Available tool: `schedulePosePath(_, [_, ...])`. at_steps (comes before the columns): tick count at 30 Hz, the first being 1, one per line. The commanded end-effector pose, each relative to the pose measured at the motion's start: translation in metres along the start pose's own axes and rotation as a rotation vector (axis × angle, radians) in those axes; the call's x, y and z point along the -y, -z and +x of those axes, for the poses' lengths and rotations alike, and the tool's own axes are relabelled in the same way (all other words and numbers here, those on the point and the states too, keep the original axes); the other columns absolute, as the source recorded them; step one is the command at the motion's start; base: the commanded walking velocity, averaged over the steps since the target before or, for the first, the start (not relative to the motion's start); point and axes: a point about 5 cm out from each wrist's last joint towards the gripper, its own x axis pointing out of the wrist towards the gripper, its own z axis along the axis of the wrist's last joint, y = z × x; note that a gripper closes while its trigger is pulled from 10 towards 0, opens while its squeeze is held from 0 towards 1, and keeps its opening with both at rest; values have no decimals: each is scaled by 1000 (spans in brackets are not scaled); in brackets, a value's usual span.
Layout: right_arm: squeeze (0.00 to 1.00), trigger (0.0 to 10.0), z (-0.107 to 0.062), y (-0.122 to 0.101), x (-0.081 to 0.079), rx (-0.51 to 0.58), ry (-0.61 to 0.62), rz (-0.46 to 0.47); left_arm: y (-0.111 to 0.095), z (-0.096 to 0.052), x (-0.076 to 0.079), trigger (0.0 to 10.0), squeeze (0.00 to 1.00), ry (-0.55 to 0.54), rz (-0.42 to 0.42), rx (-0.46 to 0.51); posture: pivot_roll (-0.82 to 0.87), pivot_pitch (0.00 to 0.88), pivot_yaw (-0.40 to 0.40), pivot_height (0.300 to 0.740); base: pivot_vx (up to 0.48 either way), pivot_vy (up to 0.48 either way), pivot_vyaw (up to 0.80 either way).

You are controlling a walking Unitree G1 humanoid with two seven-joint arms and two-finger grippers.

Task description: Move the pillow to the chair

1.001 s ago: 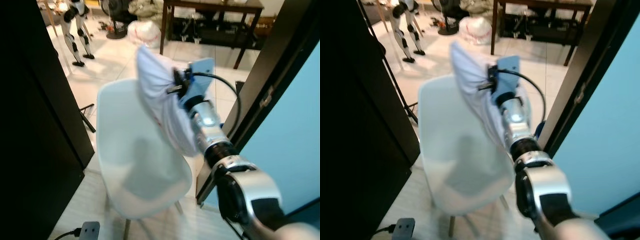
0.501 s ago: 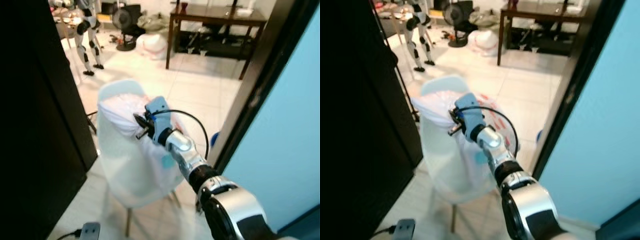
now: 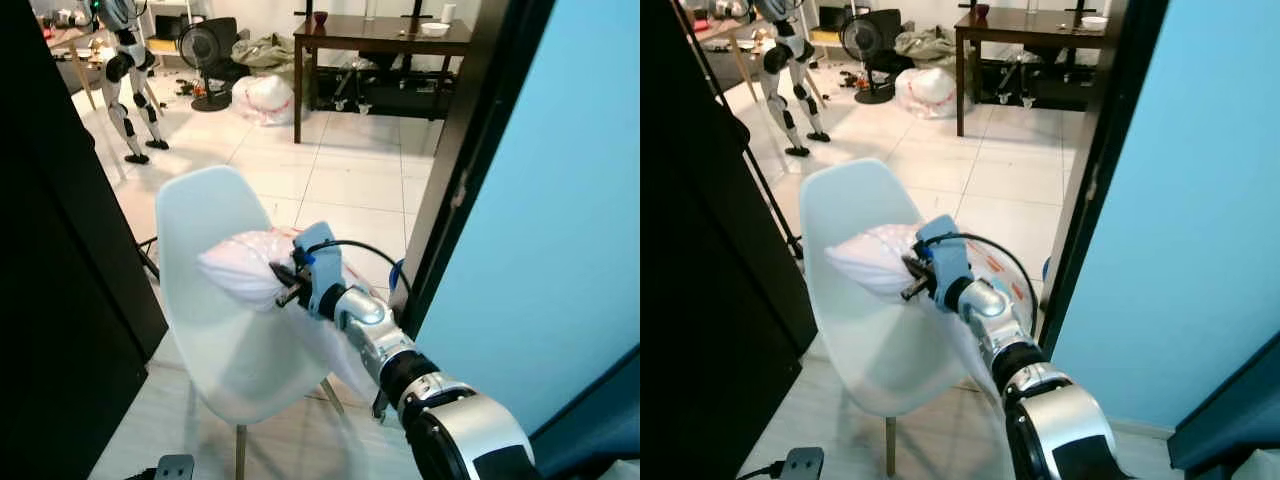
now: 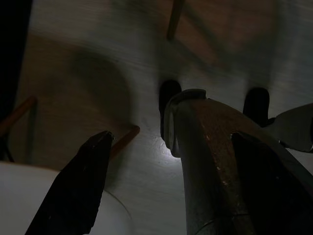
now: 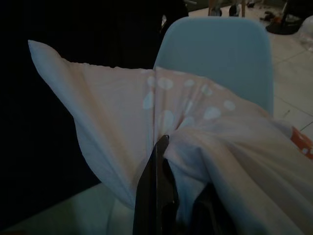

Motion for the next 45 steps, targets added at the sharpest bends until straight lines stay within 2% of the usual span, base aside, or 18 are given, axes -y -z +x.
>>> schedulePosePath(1, [0, 10000, 3, -6, -1, 17, 6, -13, 20, -2, 16, 10000, 0, 53, -17, -78, -15, 54, -55, 740, 0, 0, 0])
schedulePosePath(7, [0, 10000, 3, -14, 8, 42, 73, 5, 21, -2, 17, 10000, 0, 53, -19, -77, -13, 53, -57, 740, 0, 0, 0])
schedulePosePath(13, [0, 10000, 2, -14, 12, 36, 89, 12, 21, -2, 17, 10000, 0, 50, -19, -78, -16, 53, -59, 740, 0, 0, 0])
schedulePosePath(16, [0, 10000, 1, -9, 10, 19, 78, 22, 20, -2, 17, 10000, 0, 50, -17, -77, -17, 54, -61, 740, 0, 0, 0])
schedulePosePath(20, [0, 10000, 3, 1, -2, -19, 37, 15, 19, -2, 18, 10000, 0, 56, -14, -73, -21, 54, -61, 740, 0, 0, 0])
schedulePosePath(26, [0, 10000, 4, -3, -2, 0, 27, 15, 19, -2, 19, 10000, 0, 55, -14, -70, -17, 56, -62, 740, 0, 0, 0])
schedulePosePath(36, [0, 10000, 5, -3, -4, -10, 13, -12, 21, -2, 16, 10000, 0, 35, -14, -75, -16, 50, -65, 740, 0, 0, 778])
schedulePosePath(45, [0, 10000, 5, -4, -4, -8, 26, -2, 21, -2, 14, 10000, 0, 26, 8, -79, -21, 46, -65, 740, 0, -60, 0])
